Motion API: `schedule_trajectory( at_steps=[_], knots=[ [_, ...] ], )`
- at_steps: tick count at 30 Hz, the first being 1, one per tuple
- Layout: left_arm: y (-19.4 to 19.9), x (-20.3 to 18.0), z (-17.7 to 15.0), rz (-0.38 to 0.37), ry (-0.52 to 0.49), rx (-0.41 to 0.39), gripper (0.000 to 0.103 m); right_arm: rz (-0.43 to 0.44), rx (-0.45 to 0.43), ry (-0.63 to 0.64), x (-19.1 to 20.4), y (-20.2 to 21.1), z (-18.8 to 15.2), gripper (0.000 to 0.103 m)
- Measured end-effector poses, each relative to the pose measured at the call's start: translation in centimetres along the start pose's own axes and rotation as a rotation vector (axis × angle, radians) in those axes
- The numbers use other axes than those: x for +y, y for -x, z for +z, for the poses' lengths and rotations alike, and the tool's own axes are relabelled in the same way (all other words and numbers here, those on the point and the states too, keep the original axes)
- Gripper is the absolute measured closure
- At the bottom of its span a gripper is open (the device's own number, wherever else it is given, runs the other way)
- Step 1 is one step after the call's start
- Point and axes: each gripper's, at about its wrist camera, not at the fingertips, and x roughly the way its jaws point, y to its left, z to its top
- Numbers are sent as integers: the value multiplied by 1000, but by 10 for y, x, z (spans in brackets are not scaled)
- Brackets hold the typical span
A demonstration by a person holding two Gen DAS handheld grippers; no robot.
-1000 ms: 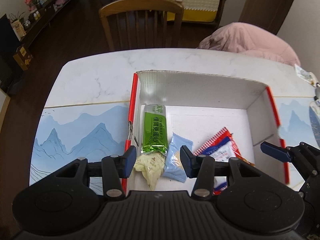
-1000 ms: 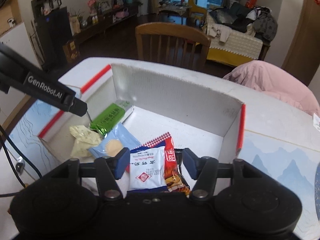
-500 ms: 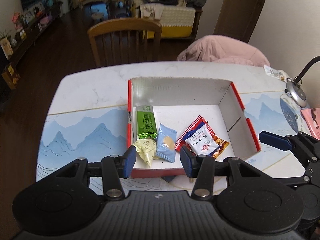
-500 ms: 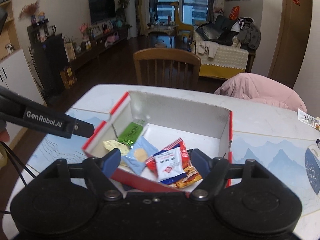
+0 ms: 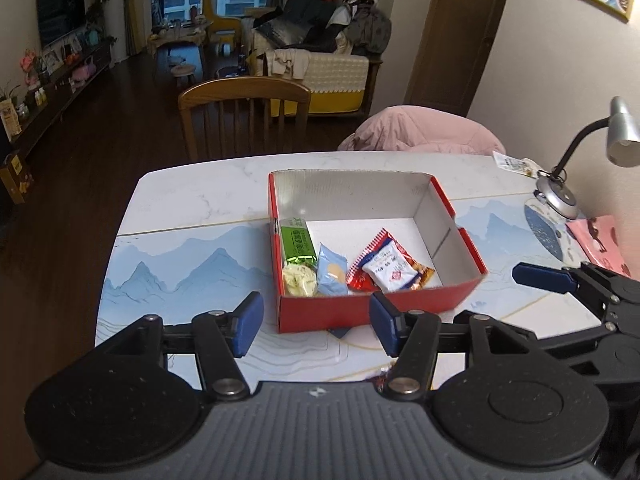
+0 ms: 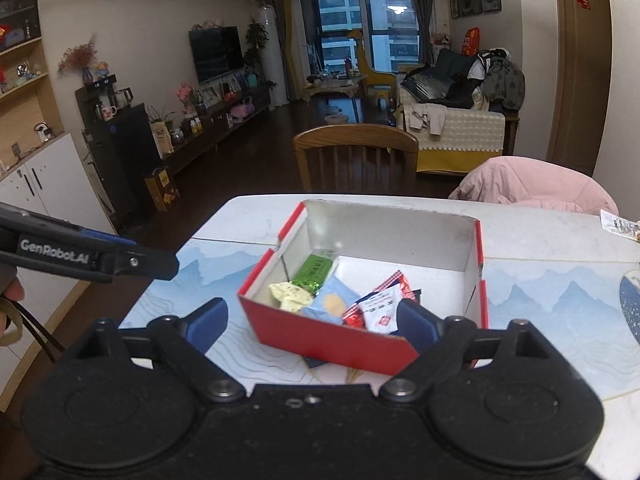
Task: Organize snacks
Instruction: 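Lift both tools out of the box back toward the remaining snacks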
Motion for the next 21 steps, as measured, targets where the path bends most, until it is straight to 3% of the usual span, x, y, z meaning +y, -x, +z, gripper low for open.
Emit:
schedule_trajectory(
  at_steps=[3, 8, 16, 21],
  knots=[
    [11, 6, -14, -12, 0, -15, 34, 6, -7, -10, 4, 6, -7, 6],
    [20, 21, -38, -32, 45, -8, 29, 26, -12, -19, 11, 14, -24, 0],
    [24, 37, -75, -1, 112, -27, 21, 40, 17, -42, 11, 13, -52, 0],
    [7, 39, -103, -22, 113, 39, 21, 47, 78, -35, 6, 5, -79, 0]
  ],
)
